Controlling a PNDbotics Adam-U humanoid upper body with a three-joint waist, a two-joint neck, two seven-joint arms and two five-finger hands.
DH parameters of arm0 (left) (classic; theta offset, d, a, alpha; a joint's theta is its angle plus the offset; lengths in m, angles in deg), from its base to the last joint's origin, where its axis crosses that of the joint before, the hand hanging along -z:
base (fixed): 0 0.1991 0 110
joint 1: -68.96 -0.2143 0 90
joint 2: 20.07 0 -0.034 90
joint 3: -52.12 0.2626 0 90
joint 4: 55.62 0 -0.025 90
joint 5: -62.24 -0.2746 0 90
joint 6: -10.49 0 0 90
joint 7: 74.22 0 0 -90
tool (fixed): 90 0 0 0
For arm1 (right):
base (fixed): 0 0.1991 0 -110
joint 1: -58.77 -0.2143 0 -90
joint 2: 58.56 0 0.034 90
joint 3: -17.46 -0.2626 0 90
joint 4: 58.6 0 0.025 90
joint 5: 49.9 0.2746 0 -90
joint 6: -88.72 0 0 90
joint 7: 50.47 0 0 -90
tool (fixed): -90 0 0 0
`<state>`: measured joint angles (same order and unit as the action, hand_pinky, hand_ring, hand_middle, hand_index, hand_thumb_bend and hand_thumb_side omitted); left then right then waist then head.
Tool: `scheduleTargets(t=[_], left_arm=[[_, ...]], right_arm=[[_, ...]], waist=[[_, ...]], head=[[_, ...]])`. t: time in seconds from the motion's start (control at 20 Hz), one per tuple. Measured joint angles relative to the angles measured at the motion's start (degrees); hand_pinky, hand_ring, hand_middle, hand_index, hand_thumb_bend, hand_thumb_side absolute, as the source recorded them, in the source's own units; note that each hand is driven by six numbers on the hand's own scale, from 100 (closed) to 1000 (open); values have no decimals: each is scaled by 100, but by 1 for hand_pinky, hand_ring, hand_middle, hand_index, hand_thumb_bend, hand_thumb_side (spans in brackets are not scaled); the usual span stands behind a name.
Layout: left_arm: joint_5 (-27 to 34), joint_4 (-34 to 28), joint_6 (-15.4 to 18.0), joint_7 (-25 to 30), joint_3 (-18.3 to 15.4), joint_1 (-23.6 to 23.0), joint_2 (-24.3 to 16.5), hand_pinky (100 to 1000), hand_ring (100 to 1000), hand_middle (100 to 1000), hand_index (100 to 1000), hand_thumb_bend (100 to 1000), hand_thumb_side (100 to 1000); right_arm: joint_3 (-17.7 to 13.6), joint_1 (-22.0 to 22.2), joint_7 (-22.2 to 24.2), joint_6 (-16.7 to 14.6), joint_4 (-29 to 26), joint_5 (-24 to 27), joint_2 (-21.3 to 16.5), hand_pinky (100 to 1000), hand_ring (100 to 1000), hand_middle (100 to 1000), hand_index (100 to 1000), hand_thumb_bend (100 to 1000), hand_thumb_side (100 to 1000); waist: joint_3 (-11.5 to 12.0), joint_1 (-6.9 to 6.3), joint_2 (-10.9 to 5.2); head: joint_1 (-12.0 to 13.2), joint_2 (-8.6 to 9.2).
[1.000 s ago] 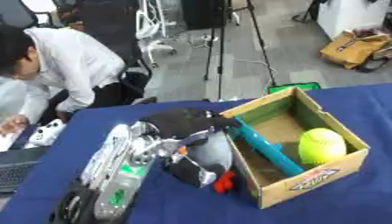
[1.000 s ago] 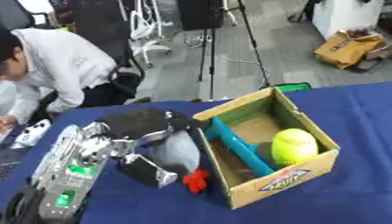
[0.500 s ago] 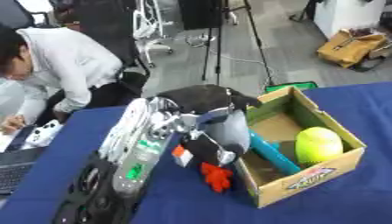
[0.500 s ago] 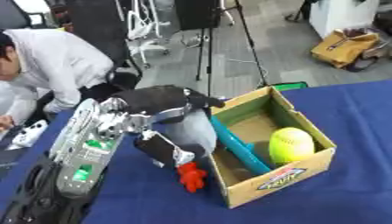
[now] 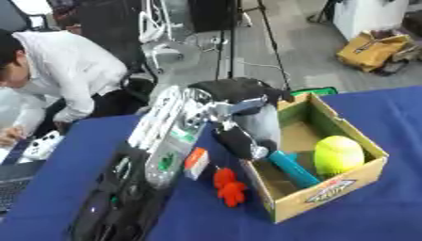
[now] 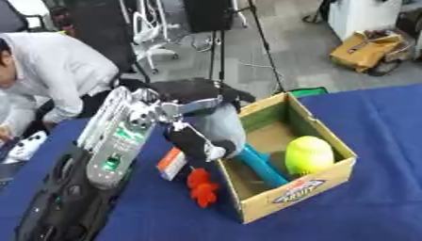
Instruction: Pick up objects on the table and place them in the box.
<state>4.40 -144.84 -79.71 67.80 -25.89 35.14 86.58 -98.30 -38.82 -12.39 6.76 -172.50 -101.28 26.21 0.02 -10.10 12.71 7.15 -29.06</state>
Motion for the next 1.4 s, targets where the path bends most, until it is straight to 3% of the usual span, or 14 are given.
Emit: scheduleTargets(t=[0.1,0.15,0.2,0.5,0.95,1.1,1.35,1.4], left_arm=[[-92,182,-74,-7,-49,138,43,100,277,499,1000,100,150],[-143,273,-105,-22,-66,192,66,100,276,495,1000,100,217],[-189,353,-130,-42,-83,231,87,100,276,493,1000,100,149],[-430,964,-300,-306,-178,448,192,100,268,475,1000,100,155],[-718,1937,-494,-1205,-296,585,354,100,270,461,1000,100,155],[-804,2240,-538,-1582,-339,679,409,100,332,511,1000,100,142],[-893,2683,-499,-2314,-385,751,491,100,381,516,1000,100,144],[-871,2744,-466,-2453,-397,752,494,153,523,639,1000,100,152]], right_arm=[[11,-6,0,-5,0,7,0,837,827,690,695,100,741],[13,-6,1,-10,0,9,-1,837,827,690,695,100,750],[23,-12,2,-17,0,11,-1,837,827,690,695,100,740],[74,-85,-3,-55,0,52,-2,837,827,689,695,100,741],[117,-170,-10,-111,0,85,-3,837,826,689,695,100,744],[145,-205,-15,-128,0,93,-3,837,826,688,695,100,745],[149,-235,-8,-150,0,103,-3,837,826,688,695,100,745],[149,-242,-8,-150,0,104,-3,837,825,688,695,100,745]], waist=[[-72,-5,6],[-93,-16,6],[-100,-26,7],[-282,-55,52],[-505,-85,169],[-554,-103,188],[-602,-106,217],[-610,-108,220]], head=[[41,41],[53,48],[65,50],[165,148],[290,290],[337,296],[397,299],[402,300]])
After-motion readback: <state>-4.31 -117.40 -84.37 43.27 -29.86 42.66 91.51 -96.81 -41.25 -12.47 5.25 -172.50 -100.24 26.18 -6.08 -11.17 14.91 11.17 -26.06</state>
